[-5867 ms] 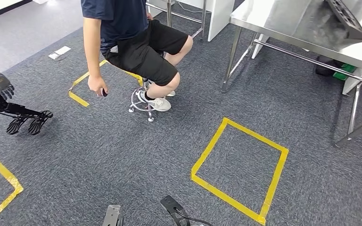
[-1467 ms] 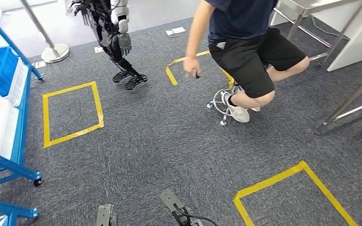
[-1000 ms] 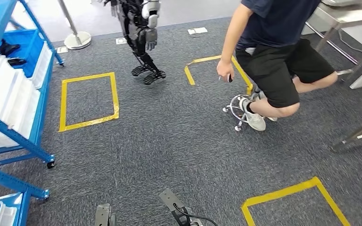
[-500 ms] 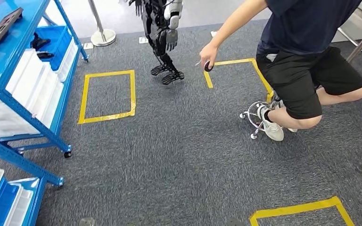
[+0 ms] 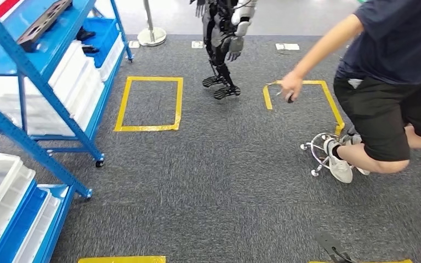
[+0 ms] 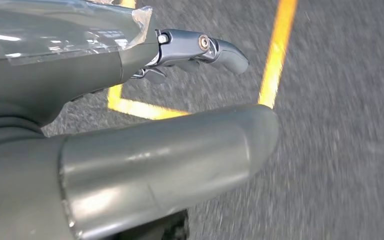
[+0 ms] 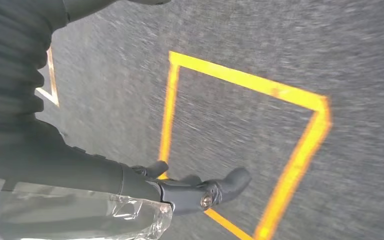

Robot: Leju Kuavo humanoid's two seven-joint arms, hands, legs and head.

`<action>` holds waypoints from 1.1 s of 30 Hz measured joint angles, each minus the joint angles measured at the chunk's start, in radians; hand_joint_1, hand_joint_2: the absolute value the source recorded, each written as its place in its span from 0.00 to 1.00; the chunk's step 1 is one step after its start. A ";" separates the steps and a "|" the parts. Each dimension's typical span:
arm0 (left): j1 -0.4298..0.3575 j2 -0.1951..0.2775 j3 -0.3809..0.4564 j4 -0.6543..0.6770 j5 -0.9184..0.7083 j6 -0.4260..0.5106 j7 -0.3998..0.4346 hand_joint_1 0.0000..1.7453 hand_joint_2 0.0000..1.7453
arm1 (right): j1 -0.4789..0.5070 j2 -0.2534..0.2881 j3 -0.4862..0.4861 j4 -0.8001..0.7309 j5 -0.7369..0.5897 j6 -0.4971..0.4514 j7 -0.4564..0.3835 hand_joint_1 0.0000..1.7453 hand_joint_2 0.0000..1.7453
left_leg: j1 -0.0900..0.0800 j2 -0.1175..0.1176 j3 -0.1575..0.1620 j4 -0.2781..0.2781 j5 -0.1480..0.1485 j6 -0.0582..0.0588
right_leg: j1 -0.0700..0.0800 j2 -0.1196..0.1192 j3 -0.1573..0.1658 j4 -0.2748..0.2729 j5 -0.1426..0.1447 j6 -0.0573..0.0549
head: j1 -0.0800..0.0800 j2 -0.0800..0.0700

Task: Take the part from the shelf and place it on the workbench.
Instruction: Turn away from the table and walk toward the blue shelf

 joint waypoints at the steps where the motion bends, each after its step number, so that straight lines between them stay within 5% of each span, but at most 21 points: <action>1: -0.002 -0.005 0.016 0.000 -0.003 -0.001 -0.001 0.00 0.00 | 0.001 0.000 0.002 0.000 0.000 -0.001 0.002 0.00 1.00 | 0.001 -0.011 -0.001 0.000 0.001 0.002 | 0.000 0.015 -0.033 0.070 -0.029 -0.004 | 0.000 0.000; 3: -0.003 -0.014 0.043 0.000 -0.009 -0.003 -0.003 0.00 0.00 | 0.003 0.001 0.005 0.000 0.001 0.000 0.004 0.00 1.00 | 0.001 -0.033 -0.001 0.001 0.002 0.003 | -0.002 0.026 -0.079 0.161 -0.052 0.001 | 0.000 0.000; 4: -0.003 -0.019 0.054 0.000 -0.013 -0.004 -0.003 0.00 0.00 | 0.003 0.004 0.007 0.000 0.002 0.000 0.004 0.00 1.00 | 0.002 -0.044 0.000 0.002 0.002 0.002 | -0.004 0.027 -0.078 0.152 -0.040 0.010 | 0.000 0.000; 6: -0.005 -0.030 0.074 -0.003 -0.026 -0.007 -0.002 0.00 0.00 | 0.003 0.012 0.012 0.000 0.008 0.004 0.003 0.00 1.00 | 0.005 -0.065 0.002 0.006 -0.001 -0.003 | -0.015 0.039 -0.025 0.030 0.019 0.033 | 0.000 0.000; 8: -0.007 -0.040 0.095 -0.011 -0.044 -0.008 0.001 0.00 0.00 | 0.002 0.028 0.020 -0.001 0.015 0.013 -0.001 0.00 1.00 | 0.003 -0.082 -0.003 0.016 -0.007 -0.016 | -0.021 0.062 0.025 -0.083 0.062 0.040 | 0.001 0.000; 11: -0.009 -0.054 0.127 -0.021 -0.065 -0.006 0.005 0.00 0.00 | 0.002 0.063 0.034 -0.002 0.019 0.022 -0.005 0.00 1.00 | 0.003 -0.097 -0.011 0.021 -0.008 -0.032 | -0.017 0.060 0.035 -0.105 0.072 0.019 | -0.001 0.000; 13: -0.010 -0.061 0.142 -0.023 -0.069 -0.005 0.006 0.00 0.00 | 0.003 0.082 0.039 -0.003 0.020 0.022 -0.006 0.00 1.00 | 0.005 -0.075 -0.020 0.039 -0.022 -0.038 | -0.017 0.049 0.036 -0.106 0.074 0.006 | -0.002 0.000; 15: -0.015 -0.066 0.152 -0.025 -0.070 -0.005 0.006 0.00 0.00 | 0.003 0.090 0.041 -0.003 0.020 0.023 -0.007 0.00 1.00 | 0.005 -0.031 -0.062 0.129 -0.076 -0.044 | -0.014 0.033 0.036 -0.107 0.074 -0.009 | -0.003 0.000; 17: -0.020 -0.070 0.160 -0.025 -0.078 -0.002 0.006 0.00 0.00 | 0.005 0.095 0.047 -0.003 0.022 0.033 -0.007 0.00 1.00 | 0.005 -0.011 -0.127 0.264 -0.136 -0.045 | -0.007 0.013 0.035 -0.107 0.072 -0.018 | -0.004 0.000; 19: -0.022 -0.073 0.171 -0.025 -0.088 0.005 0.004 0.00 0.00 | 0.006 0.107 0.056 -0.003 0.030 0.045 -0.007 0.00 1.00 | 0.005 -0.007 -0.149 0.307 -0.136 -0.042 | -0.002 -0.003 0.035 -0.107 0.071 -0.020 | -0.004 0.000; 22: -0.032 -0.074 0.183 -0.025 -0.098 0.022 -0.004 0.00 0.00 | 0.006 0.139 0.075 -0.003 0.053 0.055 0.003 0.00 1.00 | -0.002 0.018 -0.058 0.134 -0.049 -0.026 | 0.005 -0.023 0.040 -0.106 0.069 -0.021 | -0.004 0.000; 24: -0.047 -0.075 0.186 -0.025 -0.103 0.031 -0.007 0.00 0.00 | 0.007 0.163 0.092 -0.003 0.070 0.056 0.015 0.00 1.00 | -0.011 0.040 -0.013 0.043 -0.024 -0.018 | 0.011 -0.037 0.040 -0.106 0.067 -0.019 | -0.003 0.000; 28: -0.064 -0.076 0.183 -0.023 -0.098 0.056 -0.003 0.00 0.00 | 0.008 0.201 0.131 -0.004 0.102 0.055 0.036 0.00 1.00 | -0.012 0.019 -0.005 0.017 -0.013 -0.006 | 0.012 -0.043 0.038 -0.096 0.057 -0.006 | -0.003 0.000; 31: -0.078 -0.077 0.176 -0.021 -0.088 0.076 0.000 0.00 0.00 | 0.016 0.212 0.153 -0.005 0.109 0.055 0.041 0.00 1.00 | -0.005 -0.003 0.000 0.005 -0.001 0.006 | 0.008 0.012 -0.025 0.039 -0.007 -0.008 | -0.002 0.000; 33: -0.083 -0.077 0.168 -0.018 -0.087 0.081 0.003 0.00 0.00 | 0.027 0.216 0.162 -0.004 0.106 0.055 0.043 0.00 1.00 | -0.004 -0.022 -0.001 0.005 0.000 0.007 | 0.006 0.024 -0.086 0.159 -0.046 -0.005 | -0.001 0.000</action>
